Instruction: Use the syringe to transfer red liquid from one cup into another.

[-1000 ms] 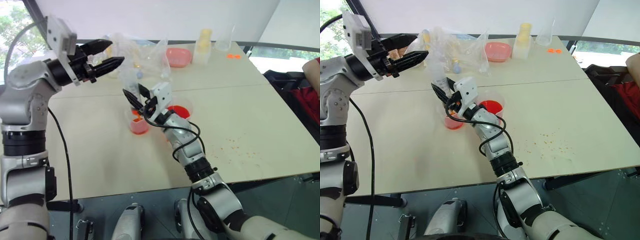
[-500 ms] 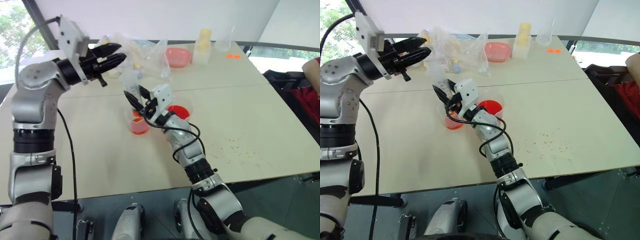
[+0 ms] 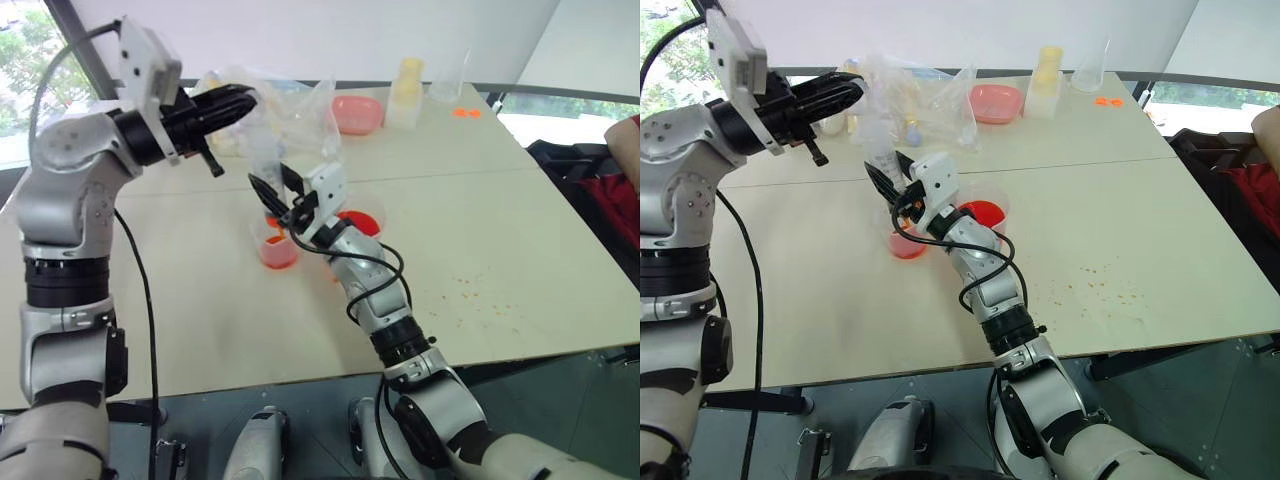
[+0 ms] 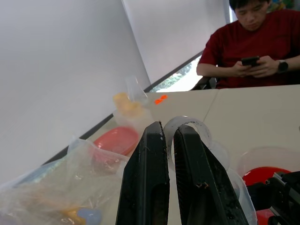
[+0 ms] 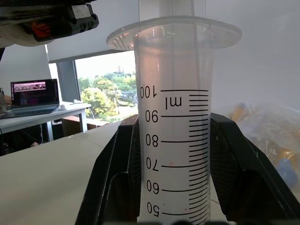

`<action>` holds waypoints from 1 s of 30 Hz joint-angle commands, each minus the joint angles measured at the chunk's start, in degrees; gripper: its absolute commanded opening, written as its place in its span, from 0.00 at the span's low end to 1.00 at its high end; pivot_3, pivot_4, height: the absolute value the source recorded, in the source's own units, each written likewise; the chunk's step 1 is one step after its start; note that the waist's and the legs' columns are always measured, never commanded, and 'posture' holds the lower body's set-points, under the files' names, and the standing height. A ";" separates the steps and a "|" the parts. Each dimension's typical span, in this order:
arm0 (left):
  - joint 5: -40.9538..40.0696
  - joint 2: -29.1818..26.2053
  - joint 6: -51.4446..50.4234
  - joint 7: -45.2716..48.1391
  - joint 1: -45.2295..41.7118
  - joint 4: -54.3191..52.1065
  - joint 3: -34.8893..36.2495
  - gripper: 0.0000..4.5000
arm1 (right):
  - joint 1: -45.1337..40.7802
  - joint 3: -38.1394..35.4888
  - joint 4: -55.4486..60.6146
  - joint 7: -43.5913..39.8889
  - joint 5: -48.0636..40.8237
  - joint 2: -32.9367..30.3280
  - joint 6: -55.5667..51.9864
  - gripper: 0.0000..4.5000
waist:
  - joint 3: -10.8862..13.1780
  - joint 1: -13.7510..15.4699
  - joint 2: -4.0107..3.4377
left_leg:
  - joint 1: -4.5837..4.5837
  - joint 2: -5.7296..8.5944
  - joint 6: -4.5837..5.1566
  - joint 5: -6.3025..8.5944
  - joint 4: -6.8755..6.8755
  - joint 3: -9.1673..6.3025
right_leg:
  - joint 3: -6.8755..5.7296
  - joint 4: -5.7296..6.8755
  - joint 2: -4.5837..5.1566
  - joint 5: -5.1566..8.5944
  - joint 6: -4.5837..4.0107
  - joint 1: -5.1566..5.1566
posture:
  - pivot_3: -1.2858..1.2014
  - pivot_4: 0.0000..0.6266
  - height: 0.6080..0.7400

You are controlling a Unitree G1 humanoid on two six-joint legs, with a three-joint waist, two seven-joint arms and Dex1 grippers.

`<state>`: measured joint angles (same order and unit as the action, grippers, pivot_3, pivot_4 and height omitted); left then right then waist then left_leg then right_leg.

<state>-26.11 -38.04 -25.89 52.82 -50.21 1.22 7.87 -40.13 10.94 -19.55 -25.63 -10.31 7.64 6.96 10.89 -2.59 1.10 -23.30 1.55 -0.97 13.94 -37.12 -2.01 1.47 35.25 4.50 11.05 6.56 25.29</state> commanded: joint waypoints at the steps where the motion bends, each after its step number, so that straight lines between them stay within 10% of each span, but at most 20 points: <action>1: -3.00 1.74 -2.25 1.26 1.72 -2.42 -1.22 0.01 | -1.04 0.65 7.61 0.32 -1.31 2.66 -0.39 0.31 | 0.00 0.08 0.00 | 0.00 0.00 0.00 0.00 0.00 0.00 | 0.00 0.00 0.00 0.00 0.00 0.00 | 0.52 0.24 1.00; 20: -0.55 3.01 -2.31 2.49 6.70 -3.56 -4.03 0.01 | -2.02 -0.30 14.29 1.22 -2.28 3.35 -5.15 0.31 | 0.00 0.09 0.00 | -0.01 0.00 0.00 0.00 -0.01 0.00 | 0.00 -0.01 0.01 0.00 0.00 -0.01 | 0.52 0.24 1.00; 27: -5.46 2.40 -5.15 -1.76 2.79 -1.01 4.01 0.59 | -1.64 -0.18 15.63 1.41 -2.89 3.41 -6.11 0.31 | 0.00 0.02 0.00 | -0.01 -0.01 0.00 0.00 -0.01 -0.01 | -0.01 0.00 0.01 0.00 0.00 0.00 | 0.52 0.24 1.00; 30: -8.73 -0.01 -7.72 -2.04 2.55 -0.72 7.84 0.59 | -2.16 -0.59 17.28 1.98 -4.05 3.44 -7.52 0.31 | 0.00 -0.16 -0.01 | 0.01 -0.02 0.00 0.00 0.01 0.00 | -0.01 0.01 0.00 0.00 0.00 0.02 | 0.52 0.24 1.00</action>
<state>-33.74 -35.96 -31.53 52.03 -47.66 -0.50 12.44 -38.72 10.22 -8.82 -23.41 -12.15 7.68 -1.73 10.89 -2.75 1.09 -23.30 1.51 -0.97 13.94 -37.10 -2.01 1.47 35.26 4.50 11.05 6.56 25.33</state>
